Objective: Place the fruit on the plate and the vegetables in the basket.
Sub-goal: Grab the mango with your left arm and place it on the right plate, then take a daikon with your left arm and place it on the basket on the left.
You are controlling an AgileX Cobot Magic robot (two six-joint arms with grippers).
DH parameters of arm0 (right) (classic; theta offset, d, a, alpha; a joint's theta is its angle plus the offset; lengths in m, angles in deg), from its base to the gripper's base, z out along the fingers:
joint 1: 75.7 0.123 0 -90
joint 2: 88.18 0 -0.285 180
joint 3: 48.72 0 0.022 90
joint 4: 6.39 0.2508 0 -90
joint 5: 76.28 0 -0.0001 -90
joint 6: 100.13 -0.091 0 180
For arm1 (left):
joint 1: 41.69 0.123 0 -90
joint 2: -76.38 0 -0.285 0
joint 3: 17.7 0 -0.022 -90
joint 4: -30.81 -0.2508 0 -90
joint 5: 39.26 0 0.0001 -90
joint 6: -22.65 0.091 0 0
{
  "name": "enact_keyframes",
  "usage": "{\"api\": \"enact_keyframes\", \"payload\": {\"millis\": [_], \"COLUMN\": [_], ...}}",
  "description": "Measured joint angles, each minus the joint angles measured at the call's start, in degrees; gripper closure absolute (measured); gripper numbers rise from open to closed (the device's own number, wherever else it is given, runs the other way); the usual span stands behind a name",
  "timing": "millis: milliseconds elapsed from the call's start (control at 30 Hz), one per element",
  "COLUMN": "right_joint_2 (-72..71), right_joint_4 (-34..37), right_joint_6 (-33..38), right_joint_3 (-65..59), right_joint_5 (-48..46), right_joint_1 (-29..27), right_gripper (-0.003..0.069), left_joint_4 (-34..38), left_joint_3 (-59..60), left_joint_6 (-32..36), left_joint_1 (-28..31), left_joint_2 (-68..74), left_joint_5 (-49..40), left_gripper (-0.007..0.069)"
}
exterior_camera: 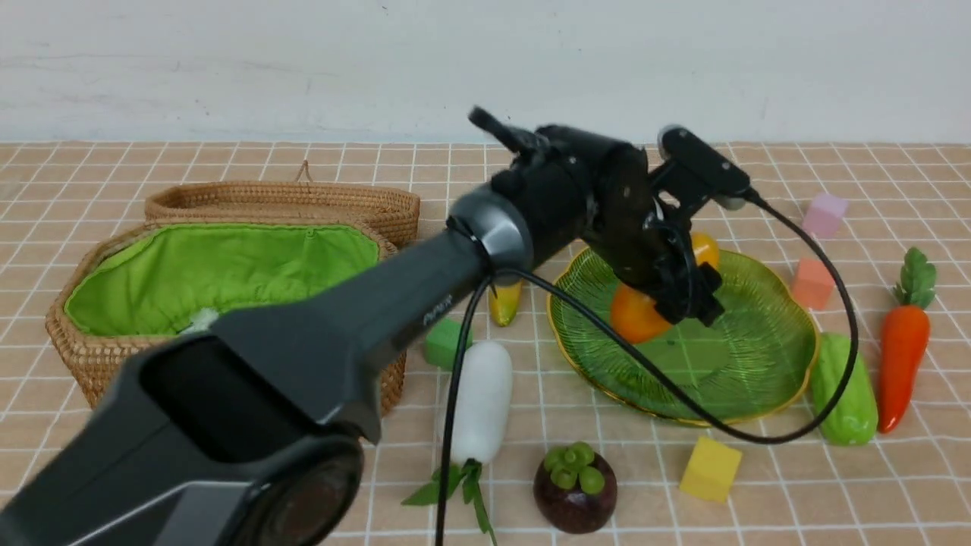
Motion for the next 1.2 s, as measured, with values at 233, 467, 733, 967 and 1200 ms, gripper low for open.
{"api": "enact_keyframes", "payload": {"millis": [233,467,733,967,1200], "right_joint_2": [0.0,0.0,0.0,0.0,0.0], "right_joint_4": [0.23,0.17,0.17,-0.01,-0.08], "right_joint_6": [-0.05,-0.05,-0.05,0.77,1.16], "right_joint_3": [0.0,0.0,0.0,0.0,-0.1], "right_joint_5": [-0.51,-0.68,-0.73,-1.32,-1.37], "right_joint_1": [0.0,0.0,0.0,0.0,0.0], "right_gripper": [0.0589,0.0583,0.0578,0.0571,0.0571], "left_joint_4": [2.64,4.32,-2.64,-9.06,-15.49], "left_joint_3": [2.07,4.27,9.09,28.85,32.11], "left_joint_6": [-1.49,-8.54,-26.47,-29.59,-34.89], "left_joint_1": [1.6,1.86,1.69,1.69,1.69], "left_joint_2": [-0.74,-10.68,-25.93,-29.54,-23.81], "left_joint_5": [-0.23,-14.8,-26.95,-27.4,-23.34], "left_gripper": [-0.0037,0.0025,0.0526,0.055,0.0134]}}
